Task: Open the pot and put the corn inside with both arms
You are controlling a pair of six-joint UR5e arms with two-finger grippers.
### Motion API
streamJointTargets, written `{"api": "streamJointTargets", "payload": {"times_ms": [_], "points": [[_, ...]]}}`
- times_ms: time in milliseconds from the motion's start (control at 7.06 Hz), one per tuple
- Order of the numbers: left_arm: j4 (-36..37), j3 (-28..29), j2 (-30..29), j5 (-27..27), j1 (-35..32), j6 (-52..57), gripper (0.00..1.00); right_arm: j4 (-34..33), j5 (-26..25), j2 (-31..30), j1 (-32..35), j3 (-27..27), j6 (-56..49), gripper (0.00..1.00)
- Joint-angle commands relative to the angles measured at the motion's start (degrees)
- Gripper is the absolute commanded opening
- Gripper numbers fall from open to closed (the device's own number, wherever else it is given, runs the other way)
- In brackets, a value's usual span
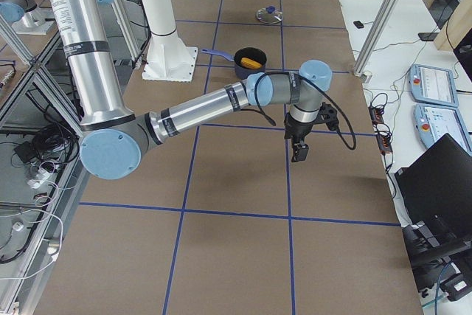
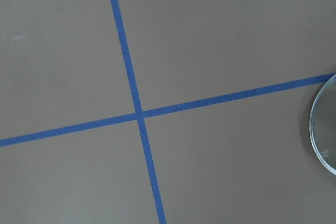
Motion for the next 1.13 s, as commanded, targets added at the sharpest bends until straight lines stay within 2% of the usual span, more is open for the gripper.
{"api": "streamJointTargets", "payload": {"times_ms": [0, 142, 567, 850, 992], "points": [[-0.06, 0.14, 0.4, -0.23, -0.03, -0.12, 0.99, 11.09, 0.43, -9.21, 0.98, -0.45, -0.13, 1.0], [-0.06, 0.14, 0.66, -0.32, -0.03, -0.12, 0.99, 12.62, 0.6, -11.25, 1.07, -0.45, -0.13, 1.0], [-3.73, 0.23, 3.2, -0.24, 0.05, -0.47, 0.99, 12.72, 0.6, -11.27, 0.98, -0.19, -0.13, 1.0], [-3.66, 0.23, 3.56, -0.24, -0.03, -0.56, 0.99, 12.72, 0.6, -11.18, 0.98, -0.1, 0.22, 1.0], [-3.75, -1.6, 6.87, -0.32, -0.03, -0.3, 0.99, 12.72, 0.6, -11.09, 0.98, -0.01, 0.22, 1.0]]}}
